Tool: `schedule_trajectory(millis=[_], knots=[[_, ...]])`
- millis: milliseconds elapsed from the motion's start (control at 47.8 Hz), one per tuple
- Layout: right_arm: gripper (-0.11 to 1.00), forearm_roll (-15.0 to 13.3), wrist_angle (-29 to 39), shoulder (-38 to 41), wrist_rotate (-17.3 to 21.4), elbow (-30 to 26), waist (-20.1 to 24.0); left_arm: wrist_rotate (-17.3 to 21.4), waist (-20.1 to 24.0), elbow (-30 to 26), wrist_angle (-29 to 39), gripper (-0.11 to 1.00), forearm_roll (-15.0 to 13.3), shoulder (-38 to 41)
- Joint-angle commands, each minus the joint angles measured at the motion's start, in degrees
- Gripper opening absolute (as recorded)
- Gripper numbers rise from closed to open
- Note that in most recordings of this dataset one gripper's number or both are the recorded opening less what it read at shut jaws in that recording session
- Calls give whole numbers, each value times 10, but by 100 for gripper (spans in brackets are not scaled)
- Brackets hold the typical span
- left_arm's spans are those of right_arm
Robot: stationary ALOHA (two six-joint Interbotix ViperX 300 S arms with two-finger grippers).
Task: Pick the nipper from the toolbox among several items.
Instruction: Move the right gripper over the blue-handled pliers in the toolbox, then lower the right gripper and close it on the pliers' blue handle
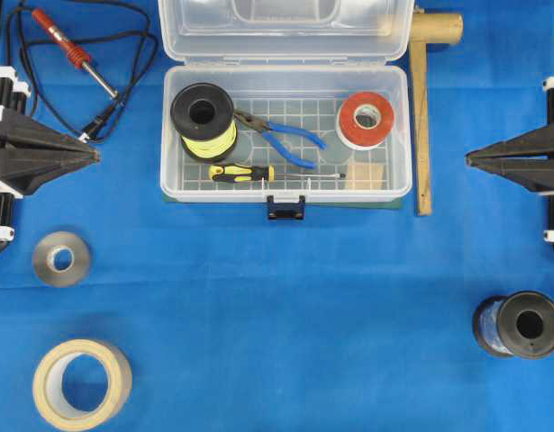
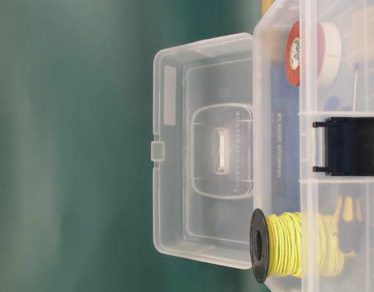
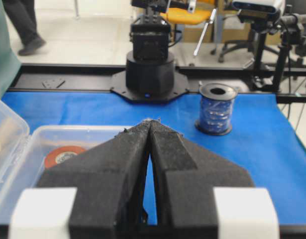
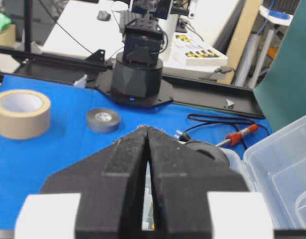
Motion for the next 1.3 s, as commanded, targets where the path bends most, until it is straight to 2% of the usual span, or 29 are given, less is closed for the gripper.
schedule_trajectory(millis=[0, 126, 230, 356, 565, 649, 754, 838, 1026, 1277], knots=[[0, 1, -3, 2, 1, -15, -6, 0, -2, -14, -7, 0, -17, 4], [0, 2, 50, 26, 5, -58, -32, -1, -2, -15, -10, 0, -17, 4], [0, 6, 127, 78, 13, -111, -70, -1, -2, -15, -13, 0, -18, 4], [0, 7, 202, 168, 26, -175, -105, -1, -2, -14, -13, 0, -18, 4], [2, 3, 312, 330, 22, -287, -142, -6, 0, -14, -13, 0, -20, 6], [19, -4, 363, 392, 20, -334, -149, -6, 0, -13, -13, 0, -21, 6], [54, -23, 424, 457, 16, -387, -149, -6, 0, -13, -13, 0, -21, 7], [75, -33, 449, 500, 11, -416, -149, -6, 0, -13, -13, 0, -21, 7], [68, -37, 454, 592, 3, -457, -153, -6, 0, -12, -13, 0, -21, 9], [68, -37, 439, 671, 3, -481, -165, -6, 0, -11, -13, 0, -21, 10]])
